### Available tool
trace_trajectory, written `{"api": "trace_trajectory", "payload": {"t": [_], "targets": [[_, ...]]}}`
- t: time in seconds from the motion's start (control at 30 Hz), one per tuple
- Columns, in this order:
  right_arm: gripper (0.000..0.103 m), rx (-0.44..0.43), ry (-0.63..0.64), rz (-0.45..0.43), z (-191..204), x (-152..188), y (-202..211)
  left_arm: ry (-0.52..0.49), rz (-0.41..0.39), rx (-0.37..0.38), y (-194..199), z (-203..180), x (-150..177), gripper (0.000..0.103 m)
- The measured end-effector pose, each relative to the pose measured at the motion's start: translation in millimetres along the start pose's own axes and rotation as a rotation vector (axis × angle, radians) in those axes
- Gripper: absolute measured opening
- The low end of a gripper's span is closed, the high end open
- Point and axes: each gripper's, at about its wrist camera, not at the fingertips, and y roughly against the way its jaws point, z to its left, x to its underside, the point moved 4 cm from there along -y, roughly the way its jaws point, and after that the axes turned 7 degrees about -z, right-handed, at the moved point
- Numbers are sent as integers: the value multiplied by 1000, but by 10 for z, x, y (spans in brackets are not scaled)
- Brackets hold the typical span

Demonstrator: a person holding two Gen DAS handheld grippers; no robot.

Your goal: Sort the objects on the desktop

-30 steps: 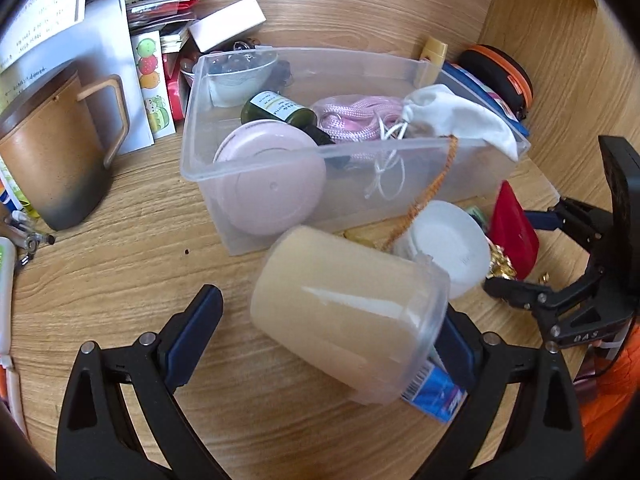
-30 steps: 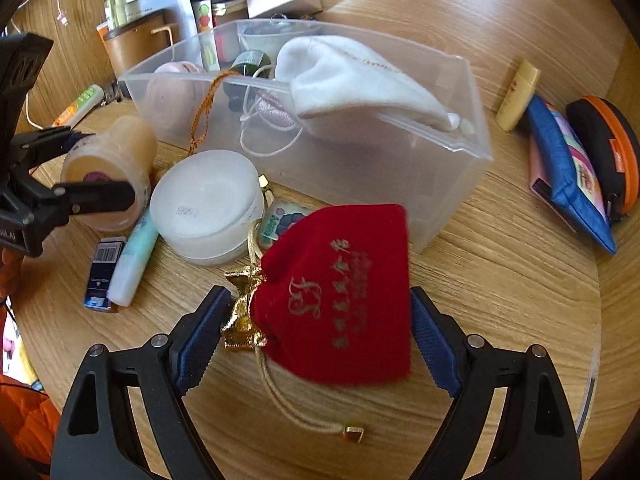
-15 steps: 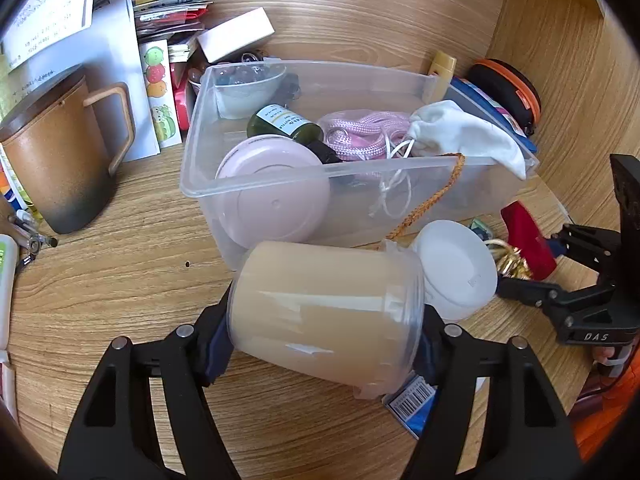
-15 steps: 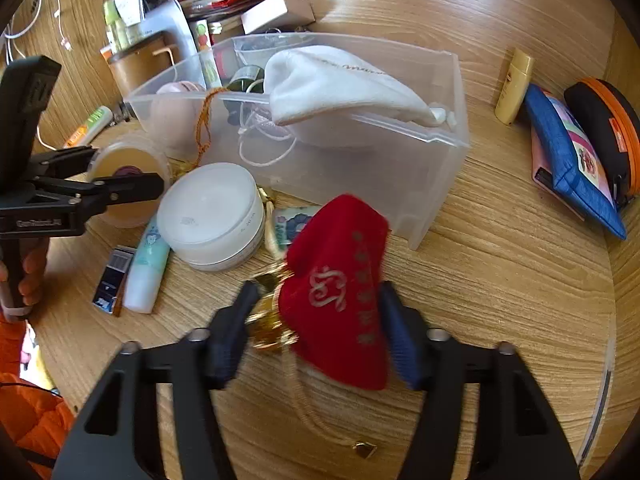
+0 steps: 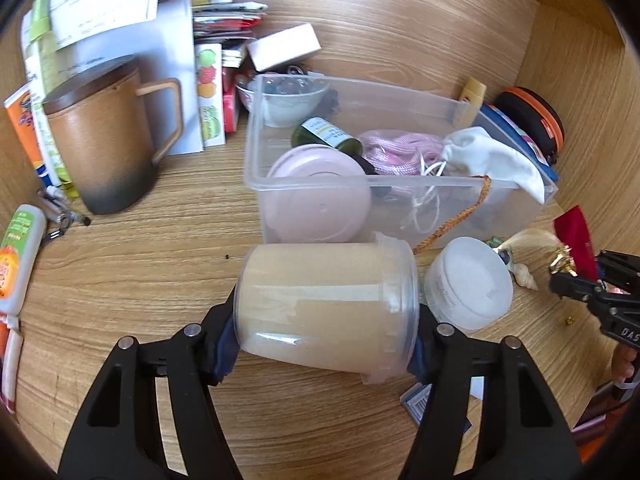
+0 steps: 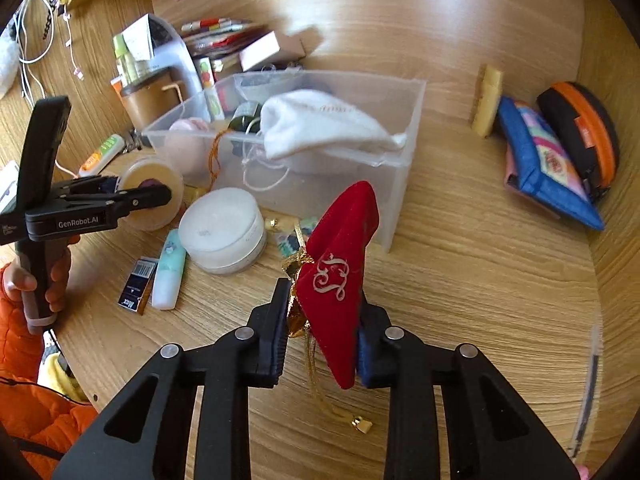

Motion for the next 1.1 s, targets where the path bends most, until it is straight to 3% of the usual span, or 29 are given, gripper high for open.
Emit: {"api": "trace_trajectory", "payload": {"t": [0.5,1.1], "targets": [[24,43,12,-116,-43,-212,386,51,-102,-31,385,89,-114,65],[24,57,81,-248,-67,-806,511,52,-229,-16,633,90,-657,65]]}}
